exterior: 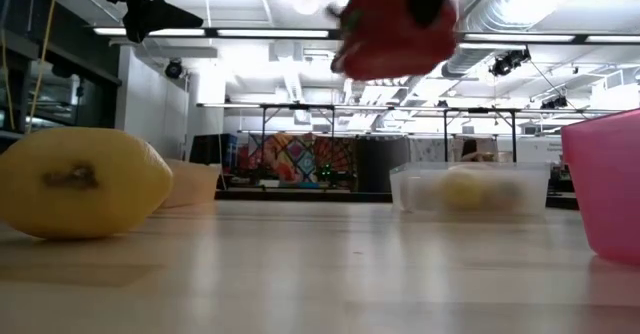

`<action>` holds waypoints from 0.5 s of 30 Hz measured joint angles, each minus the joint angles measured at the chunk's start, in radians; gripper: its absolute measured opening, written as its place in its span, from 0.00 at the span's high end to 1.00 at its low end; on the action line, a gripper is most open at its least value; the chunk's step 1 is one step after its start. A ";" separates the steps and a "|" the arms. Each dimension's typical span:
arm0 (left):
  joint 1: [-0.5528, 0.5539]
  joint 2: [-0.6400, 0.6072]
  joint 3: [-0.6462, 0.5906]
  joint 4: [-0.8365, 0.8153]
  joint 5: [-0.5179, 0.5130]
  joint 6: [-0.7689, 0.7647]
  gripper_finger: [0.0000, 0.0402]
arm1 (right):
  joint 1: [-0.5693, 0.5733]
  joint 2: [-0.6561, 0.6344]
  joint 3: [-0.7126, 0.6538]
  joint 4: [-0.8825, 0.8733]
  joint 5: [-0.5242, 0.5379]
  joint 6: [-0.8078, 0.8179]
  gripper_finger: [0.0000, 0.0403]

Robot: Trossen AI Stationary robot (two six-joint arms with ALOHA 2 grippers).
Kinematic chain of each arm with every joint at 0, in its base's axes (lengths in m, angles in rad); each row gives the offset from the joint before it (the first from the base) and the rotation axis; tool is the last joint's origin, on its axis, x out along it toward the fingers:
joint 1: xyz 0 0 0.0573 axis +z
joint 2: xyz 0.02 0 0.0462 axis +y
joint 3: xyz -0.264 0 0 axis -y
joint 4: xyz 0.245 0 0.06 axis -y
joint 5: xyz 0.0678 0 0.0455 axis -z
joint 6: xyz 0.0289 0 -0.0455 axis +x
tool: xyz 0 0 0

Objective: Sort produce into baskets
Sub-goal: Put the red bell pepper into the red bin

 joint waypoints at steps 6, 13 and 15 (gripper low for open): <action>0.000 0.000 0.000 0.000 0.000 -0.003 0.25 | 0.174 -0.003 0.000 -0.162 0.091 0.280 0.33; 0.000 0.000 0.000 0.002 0.000 -0.003 0.25 | 0.352 -0.034 0.000 -0.170 0.103 0.735 0.39; 0.000 0.000 0.000 0.011 0.000 -0.003 0.25 | 0.384 -0.034 0.000 -0.165 0.117 0.860 0.40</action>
